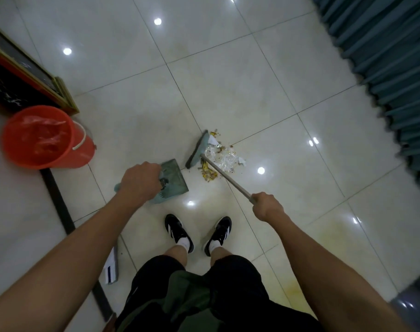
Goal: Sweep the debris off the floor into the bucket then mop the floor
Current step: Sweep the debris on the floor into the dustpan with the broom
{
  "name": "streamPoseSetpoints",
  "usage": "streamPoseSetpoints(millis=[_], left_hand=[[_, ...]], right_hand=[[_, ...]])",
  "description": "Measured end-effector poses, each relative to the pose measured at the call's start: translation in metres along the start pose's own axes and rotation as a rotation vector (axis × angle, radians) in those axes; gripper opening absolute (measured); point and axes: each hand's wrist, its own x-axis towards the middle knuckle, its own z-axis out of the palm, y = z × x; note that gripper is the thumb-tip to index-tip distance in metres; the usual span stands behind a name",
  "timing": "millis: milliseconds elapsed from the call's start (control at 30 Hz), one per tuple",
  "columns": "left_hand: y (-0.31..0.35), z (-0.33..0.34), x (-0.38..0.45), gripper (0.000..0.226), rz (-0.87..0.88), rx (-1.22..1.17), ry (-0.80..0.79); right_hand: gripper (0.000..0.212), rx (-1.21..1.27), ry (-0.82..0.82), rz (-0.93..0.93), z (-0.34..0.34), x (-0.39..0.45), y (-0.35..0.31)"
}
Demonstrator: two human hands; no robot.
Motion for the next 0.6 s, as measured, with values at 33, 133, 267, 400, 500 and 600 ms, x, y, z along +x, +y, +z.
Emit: streamPoseSetpoints(millis=[33,133,267,400,500,600], left_hand=[[0.002,0.0,0.002,0.014,-0.002,-0.004,-0.003],[0.008,0.003,0.006,0.014,-0.005,-0.015,0.006],[0.016,0.01,0.006,0.014,0.003,-0.046,0.052],[0.027,0.011,0.005,0.012,-0.019,-0.004,0.069],[0.034,0.01,0.005,0.015,-0.032,0.021,0.042],[0.037,0.009,0.004,0.016,-0.058,0.05,0.007]], right_hand=[[0.045,0.013,0.022,0.002,-0.001,-0.003,0.005],[0.048,0.064,0.056,0.043,0.005,-0.012,0.018],[0.031,0.624,-0.266,0.122,0.011,-0.01,0.009],[0.014,0.756,-0.198,0.074,0.002,0.004,-0.006],[0.012,0.697,-0.154,0.066,0.006,0.011,-0.004],[0.015,0.548,-0.075,0.047,0.006,0.019,0.002]])
